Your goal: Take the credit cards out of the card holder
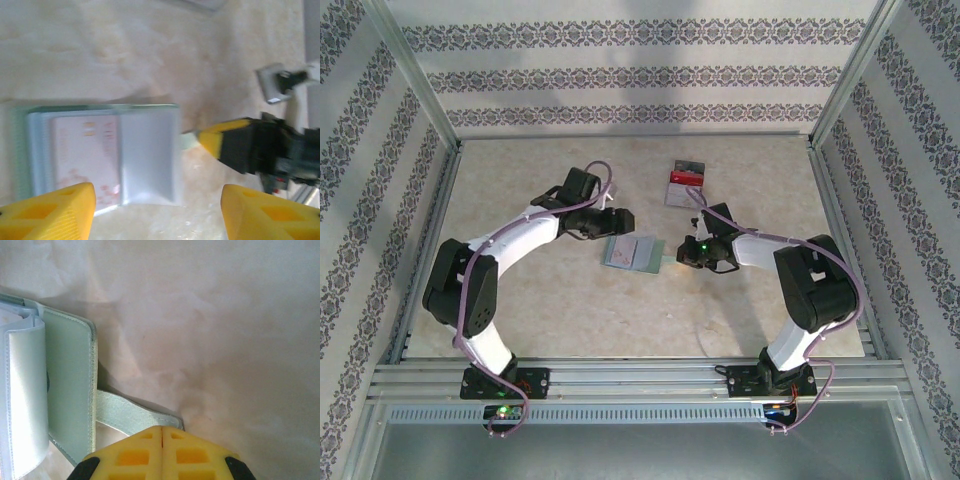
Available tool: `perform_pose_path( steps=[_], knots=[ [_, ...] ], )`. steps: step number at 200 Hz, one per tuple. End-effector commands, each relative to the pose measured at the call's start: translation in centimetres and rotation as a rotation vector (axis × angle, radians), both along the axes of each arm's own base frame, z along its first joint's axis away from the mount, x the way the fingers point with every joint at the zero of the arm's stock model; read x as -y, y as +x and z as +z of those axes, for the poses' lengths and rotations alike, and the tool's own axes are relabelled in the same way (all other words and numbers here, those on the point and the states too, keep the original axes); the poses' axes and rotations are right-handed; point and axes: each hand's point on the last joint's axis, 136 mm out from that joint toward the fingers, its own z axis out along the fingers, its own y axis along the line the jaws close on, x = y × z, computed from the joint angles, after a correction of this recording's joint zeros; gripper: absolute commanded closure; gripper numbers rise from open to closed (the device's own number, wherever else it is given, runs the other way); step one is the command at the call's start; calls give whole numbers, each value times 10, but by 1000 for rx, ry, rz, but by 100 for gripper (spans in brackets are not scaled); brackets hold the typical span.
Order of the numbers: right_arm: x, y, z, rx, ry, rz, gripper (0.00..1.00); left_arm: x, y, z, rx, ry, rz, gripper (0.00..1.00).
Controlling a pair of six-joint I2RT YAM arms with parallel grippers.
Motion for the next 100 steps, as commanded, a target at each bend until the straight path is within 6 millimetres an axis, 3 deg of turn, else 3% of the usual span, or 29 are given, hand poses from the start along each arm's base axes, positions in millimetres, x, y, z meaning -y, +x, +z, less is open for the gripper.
perform_pose_path(
  steps=[1, 33, 63, 100],
  knots=[
    [10, -4, 11, -9, -31, -12, 95, -9, 7, -14, -9, 11, 19, 35],
    [6, -2, 31, 21, -4, 6, 88, -7, 7, -36, -60, -11, 3, 42],
    [3, -2, 55, 53, 12, 13, 89, -10, 4, -56, -91, 10, 3, 45],
    [-29, 0, 96, 104, 75, 83, 95, -17, 4, -67, -90, 49, 25, 49]
  ],
)
